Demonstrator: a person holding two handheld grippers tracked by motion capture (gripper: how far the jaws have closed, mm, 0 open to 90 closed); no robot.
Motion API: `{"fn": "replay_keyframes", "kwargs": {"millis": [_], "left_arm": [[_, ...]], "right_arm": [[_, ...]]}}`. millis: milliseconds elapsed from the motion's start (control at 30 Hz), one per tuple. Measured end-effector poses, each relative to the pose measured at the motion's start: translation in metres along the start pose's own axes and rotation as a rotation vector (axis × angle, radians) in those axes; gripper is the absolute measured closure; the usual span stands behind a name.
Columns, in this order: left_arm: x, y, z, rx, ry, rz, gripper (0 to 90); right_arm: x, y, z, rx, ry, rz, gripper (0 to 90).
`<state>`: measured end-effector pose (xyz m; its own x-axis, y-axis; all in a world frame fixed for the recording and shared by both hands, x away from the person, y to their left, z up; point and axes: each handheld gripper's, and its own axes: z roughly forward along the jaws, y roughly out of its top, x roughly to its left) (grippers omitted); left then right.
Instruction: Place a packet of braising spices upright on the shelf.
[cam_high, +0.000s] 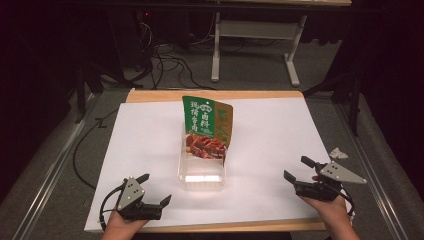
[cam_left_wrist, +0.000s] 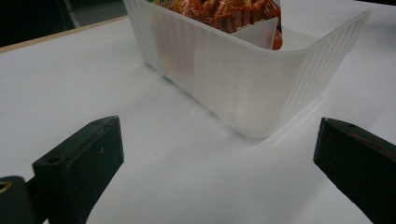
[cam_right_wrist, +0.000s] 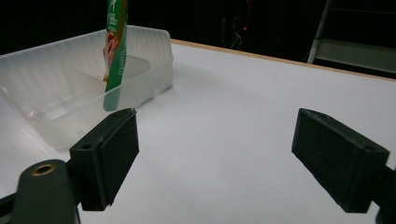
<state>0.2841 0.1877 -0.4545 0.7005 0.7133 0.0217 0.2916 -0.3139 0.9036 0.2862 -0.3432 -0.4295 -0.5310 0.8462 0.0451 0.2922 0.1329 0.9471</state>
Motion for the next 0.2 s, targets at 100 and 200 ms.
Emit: {"fn": "replay_keyframes", "kwargs": {"millis": [100,200], "left_arm": [[0.0006,0.0000,-0.0005,-0.001,0.001,0.000,2.0],[0.0006,-0.0001,-0.0017,-0.003,0.003,0.000,2.0]], "right_arm": [[-0.0003,-0.0001,0.0001,-0.001,-0.001,0.001,15.2],[-0.0012,0.0001,0.0006,-0.002,0.000,0.001,15.2]]}}
